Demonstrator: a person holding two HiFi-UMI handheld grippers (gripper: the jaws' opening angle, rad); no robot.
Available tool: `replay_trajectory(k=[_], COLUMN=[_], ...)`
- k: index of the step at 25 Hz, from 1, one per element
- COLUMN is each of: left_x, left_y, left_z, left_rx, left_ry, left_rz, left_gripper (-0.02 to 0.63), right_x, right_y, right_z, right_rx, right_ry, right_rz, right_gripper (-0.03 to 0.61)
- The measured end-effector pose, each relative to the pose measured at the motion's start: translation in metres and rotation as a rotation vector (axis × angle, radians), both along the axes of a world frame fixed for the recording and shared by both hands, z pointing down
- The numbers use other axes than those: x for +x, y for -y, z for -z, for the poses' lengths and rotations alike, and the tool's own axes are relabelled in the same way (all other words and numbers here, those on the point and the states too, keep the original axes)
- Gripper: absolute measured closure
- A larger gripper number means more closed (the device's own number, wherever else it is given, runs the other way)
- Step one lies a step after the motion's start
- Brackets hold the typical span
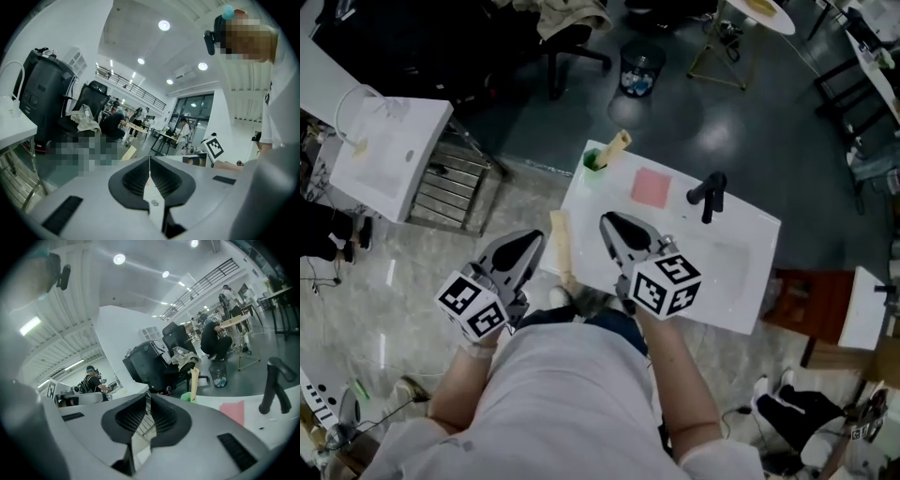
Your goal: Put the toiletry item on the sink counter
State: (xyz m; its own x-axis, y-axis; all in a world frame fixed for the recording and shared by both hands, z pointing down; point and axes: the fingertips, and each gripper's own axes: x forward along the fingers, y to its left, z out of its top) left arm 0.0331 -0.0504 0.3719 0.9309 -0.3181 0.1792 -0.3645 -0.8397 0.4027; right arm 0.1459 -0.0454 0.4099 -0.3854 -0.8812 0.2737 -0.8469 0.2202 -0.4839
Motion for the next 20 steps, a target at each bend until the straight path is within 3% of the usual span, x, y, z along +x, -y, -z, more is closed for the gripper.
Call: replay_trajectory(k=[10, 20], left_x=[0.043, 0.060], left_y=[-0.007, -0.023], left_z=[0.020, 0.023], left_rx=[0.036, 0.068], left_ry=[-0.050, -0.056], left_rz=[-0.096, -0.172], left_gripper=[0.595, 0.595], right_x=[0.019, 0.027], right_y=[-0.029, -0.057], right_z=[0.043, 0.065], right_rx=[0.104, 0.194], right_ry=[-0.092, -0.131], right_rz=[-0.064, -0.114], right_gripper=[0.535, 0.535])
